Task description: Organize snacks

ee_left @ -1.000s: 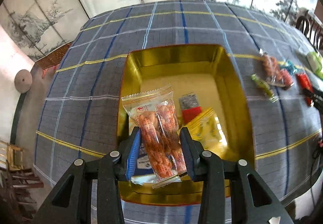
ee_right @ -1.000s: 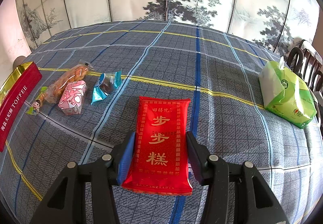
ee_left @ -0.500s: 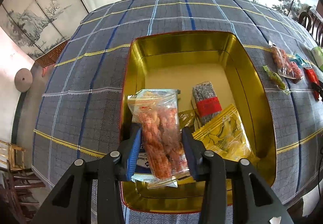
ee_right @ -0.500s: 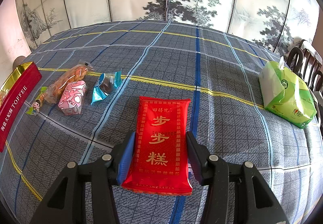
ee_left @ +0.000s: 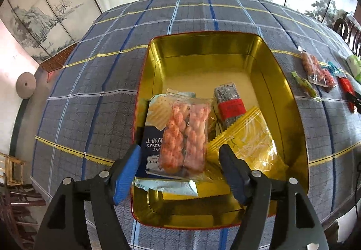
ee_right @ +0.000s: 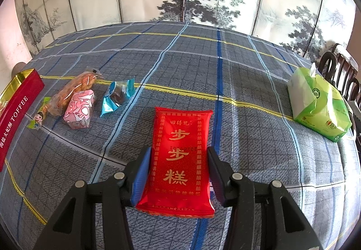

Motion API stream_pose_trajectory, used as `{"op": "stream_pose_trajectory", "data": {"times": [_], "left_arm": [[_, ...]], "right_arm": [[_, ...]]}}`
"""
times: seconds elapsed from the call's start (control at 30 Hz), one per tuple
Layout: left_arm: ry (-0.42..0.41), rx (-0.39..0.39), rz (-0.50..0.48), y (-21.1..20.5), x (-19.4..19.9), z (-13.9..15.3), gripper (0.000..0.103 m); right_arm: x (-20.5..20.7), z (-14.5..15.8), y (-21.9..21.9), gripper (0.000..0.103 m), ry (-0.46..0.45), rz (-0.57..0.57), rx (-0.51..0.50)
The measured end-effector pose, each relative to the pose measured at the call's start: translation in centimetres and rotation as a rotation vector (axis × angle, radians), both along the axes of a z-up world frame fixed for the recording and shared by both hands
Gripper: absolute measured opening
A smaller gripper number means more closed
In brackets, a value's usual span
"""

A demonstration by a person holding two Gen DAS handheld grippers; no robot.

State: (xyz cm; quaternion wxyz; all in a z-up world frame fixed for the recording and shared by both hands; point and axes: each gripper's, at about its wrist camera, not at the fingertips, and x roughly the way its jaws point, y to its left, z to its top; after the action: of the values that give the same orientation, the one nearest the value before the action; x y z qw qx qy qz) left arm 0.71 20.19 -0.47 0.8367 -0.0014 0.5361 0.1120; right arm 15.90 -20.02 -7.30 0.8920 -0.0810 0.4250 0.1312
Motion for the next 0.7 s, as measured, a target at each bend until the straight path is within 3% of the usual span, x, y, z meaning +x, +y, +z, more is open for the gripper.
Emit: {"op": "stream_pose_trajectory", "data": {"times": [0.4, 0.7], "left_arm": [[-0.149, 0.019, 0.08, -0.7, -3.3, 2.8, 0.083], [-0.198, 0.019, 0.173, -0.2, -5.5, 3.0, 0.083]], "right_arm": [[-0.3, 0.3, 0.9, 0.046, 0.02, -0.111, -0.045], [-1.4, 0.7, 1.5, 0.045, 0.036, -0.192, -0.002]]}}
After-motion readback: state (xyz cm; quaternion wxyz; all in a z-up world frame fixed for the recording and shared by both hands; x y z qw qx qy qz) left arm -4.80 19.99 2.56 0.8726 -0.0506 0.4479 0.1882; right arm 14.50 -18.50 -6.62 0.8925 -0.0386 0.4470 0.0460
